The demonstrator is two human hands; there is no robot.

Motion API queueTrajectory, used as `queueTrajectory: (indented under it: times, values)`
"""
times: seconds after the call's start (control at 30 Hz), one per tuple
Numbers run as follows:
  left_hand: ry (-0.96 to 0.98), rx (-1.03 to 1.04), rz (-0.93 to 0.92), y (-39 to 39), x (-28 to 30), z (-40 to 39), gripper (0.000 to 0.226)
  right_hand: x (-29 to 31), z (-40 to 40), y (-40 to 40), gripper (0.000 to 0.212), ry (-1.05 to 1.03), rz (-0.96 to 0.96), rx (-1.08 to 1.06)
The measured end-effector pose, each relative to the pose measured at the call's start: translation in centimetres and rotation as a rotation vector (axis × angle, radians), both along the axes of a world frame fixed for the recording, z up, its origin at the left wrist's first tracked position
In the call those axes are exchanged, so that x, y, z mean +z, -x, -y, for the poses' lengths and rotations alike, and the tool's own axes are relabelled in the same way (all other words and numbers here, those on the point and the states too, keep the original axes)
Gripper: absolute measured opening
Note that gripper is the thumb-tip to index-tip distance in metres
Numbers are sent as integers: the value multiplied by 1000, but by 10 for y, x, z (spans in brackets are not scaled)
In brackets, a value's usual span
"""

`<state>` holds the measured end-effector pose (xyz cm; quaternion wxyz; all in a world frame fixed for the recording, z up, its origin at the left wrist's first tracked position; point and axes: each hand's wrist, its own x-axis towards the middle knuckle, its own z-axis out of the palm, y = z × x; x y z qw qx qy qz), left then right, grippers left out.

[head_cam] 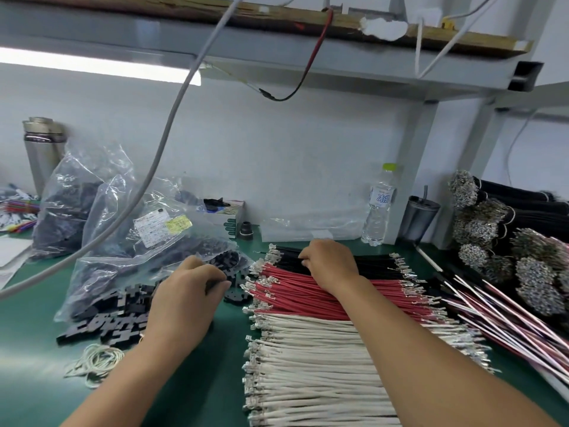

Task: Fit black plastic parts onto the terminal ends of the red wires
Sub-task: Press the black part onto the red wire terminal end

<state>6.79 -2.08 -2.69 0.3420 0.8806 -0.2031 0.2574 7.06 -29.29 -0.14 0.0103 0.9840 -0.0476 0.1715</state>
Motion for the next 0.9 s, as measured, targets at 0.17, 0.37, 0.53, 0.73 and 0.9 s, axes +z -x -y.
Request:
queueTrajectory:
  times: [0.17, 0.37, 0.53, 0.73, 0.9]
  values:
    - [250, -46, -139, -3, -4, 2, 10, 9, 1, 5, 29, 158, -7, 18]
    - [704, -233, -430, 6, 2, 6, 11, 19, -1, 7, 33, 271, -42, 55]
    - [856, -363, -726, 5, 6, 3, 38, 27, 8, 0, 28, -29, 214, 26]
    - [831, -386, -621, 5, 3, 6, 6, 49, 16, -1, 22, -50, 11, 64]
    - [757, -342, -503, 6, -1, 11, 16, 52, 12, 8, 35, 269, 39, 175]
